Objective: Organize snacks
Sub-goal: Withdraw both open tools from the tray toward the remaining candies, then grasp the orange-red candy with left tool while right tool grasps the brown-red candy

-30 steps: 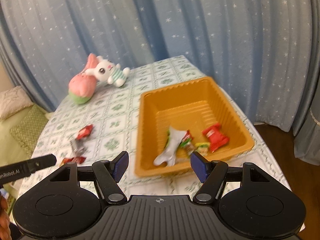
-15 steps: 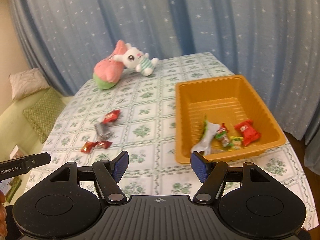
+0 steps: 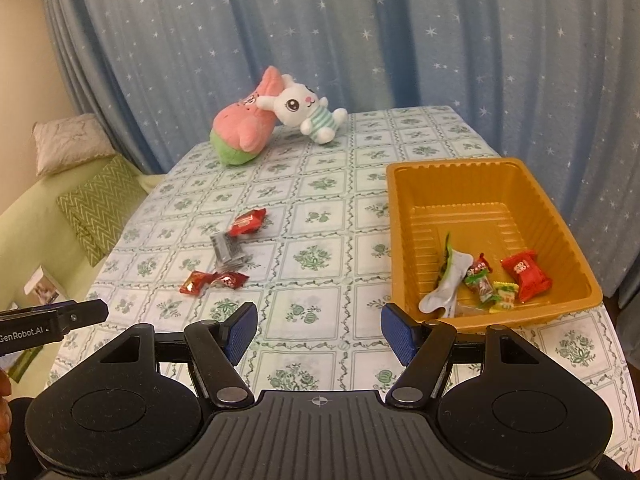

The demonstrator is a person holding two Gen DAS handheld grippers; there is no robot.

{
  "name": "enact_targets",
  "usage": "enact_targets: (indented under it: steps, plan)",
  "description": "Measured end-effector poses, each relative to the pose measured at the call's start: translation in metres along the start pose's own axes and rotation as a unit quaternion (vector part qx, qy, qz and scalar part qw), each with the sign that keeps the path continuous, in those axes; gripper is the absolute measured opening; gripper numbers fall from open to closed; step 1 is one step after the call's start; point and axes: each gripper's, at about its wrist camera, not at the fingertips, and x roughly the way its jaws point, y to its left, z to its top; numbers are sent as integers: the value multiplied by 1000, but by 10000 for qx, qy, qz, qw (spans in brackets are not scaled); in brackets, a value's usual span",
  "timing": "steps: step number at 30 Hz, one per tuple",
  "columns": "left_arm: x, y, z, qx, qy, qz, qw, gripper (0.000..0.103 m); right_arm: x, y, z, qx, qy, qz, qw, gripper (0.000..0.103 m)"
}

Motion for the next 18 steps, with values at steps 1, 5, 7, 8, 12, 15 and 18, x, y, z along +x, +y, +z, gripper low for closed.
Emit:
enact_targets:
  steps: [1,5,7,8,12,15,18]
  plan:
    - [1,1,0,7,13,7,10000,49,1,1,0,-16,6,1,10000,68]
    - [7,4,1,53,81,65,9999,49,9,5,2,-73,55,21,10000,68]
    - [11,7,1,63,114,79,9999,50,13,8,2,-121,88,36,9999,68]
    - [13,9,1,72,134,87,9998,50,16,9,2,-151,107,45,9998,68]
    - [24,15,5,144,197,111,9996,50,30,16,4,-309,160,60,9994,68]
    - [34,20,9,186,242,131,9994,50,43,23,7,-478,193,87,9986,68]
    - [48,25,12,286,332,134,9989,50,59,30,9,-650,236,160,9975,68]
